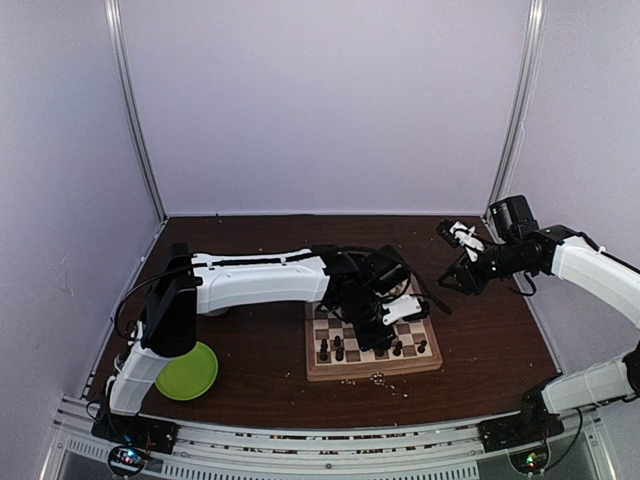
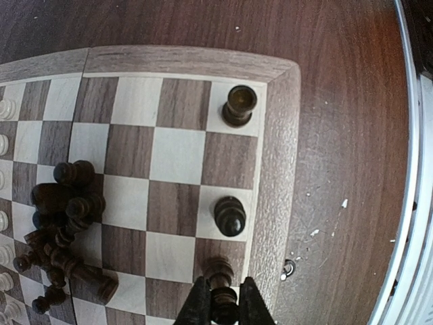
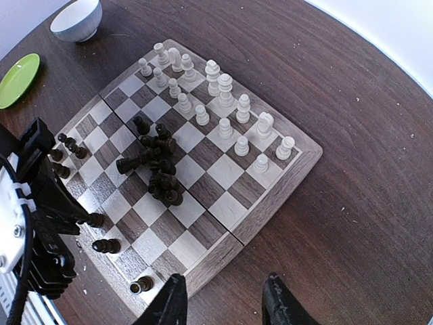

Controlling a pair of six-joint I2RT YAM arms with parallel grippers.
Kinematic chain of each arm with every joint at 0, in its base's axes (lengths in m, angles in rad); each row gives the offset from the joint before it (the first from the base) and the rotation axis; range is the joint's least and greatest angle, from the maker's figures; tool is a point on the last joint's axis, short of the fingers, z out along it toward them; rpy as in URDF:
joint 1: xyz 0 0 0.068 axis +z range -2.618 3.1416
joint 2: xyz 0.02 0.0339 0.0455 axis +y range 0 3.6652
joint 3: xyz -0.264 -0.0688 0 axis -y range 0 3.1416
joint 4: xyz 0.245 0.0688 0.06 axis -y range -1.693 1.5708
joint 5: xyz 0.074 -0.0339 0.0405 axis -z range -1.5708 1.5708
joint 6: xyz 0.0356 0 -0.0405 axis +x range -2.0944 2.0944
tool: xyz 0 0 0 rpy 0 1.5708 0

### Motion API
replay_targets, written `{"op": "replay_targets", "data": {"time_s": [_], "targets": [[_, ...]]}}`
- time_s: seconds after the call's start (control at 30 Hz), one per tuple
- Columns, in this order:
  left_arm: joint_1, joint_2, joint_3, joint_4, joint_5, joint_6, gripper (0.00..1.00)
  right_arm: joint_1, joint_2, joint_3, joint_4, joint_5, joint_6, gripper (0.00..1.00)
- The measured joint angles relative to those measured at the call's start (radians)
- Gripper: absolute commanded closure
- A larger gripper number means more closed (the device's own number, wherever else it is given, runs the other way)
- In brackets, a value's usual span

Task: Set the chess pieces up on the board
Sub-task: Place the king at d8.

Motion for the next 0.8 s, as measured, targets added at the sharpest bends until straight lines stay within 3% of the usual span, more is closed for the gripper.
{"op": "replay_targets", "data": {"time_s": [0.33, 0.8], "targets": [[-0.005, 0.001, 0.0, 0.0, 0.0, 0.004, 0.95, 0.0, 0.012, 0.0, -0.007, -0.008, -0.002, 0.61], [-0.006, 0.008, 0.0, 0.0, -0.017, 0.008, 0.7, 0.0, 0.013, 0.0, -0.016, -0.018, -0.002, 0.61]]}}
